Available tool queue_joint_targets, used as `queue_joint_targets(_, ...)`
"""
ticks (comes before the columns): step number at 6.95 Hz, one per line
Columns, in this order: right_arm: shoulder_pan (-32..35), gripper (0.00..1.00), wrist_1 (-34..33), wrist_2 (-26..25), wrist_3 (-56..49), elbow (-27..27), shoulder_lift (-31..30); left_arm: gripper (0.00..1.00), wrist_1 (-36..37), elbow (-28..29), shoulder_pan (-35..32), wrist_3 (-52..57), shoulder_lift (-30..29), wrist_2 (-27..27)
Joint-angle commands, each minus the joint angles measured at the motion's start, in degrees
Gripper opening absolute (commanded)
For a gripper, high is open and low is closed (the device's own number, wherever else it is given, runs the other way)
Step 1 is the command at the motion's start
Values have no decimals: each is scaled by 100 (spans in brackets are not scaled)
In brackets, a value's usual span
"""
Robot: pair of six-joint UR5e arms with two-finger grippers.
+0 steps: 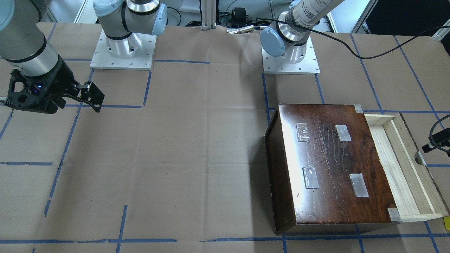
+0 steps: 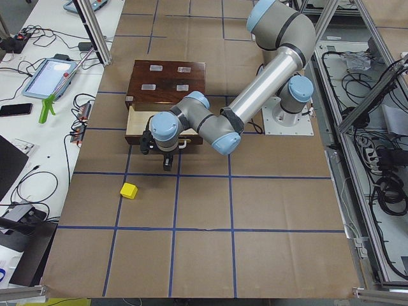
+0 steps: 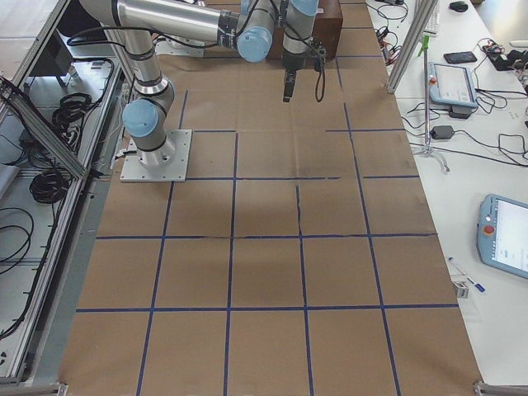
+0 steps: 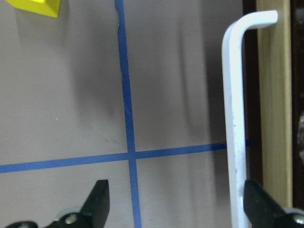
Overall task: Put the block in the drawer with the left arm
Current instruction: 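Release the handle and move the left gripper over the yellow cube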
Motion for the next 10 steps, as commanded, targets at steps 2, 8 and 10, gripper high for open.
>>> queue_joint_targets(2,0,100,0,0,0,0,0,99,-27,641,-21,-10,-188,29)
queue_joint_targets(8,0,100,0,0,0,0,9,99,-167,2537,-29,8,-1522,178)
queue_joint_targets(10,0,100,0,0,9,-9,0,99,-194,3075,-29,17,-2006,213)
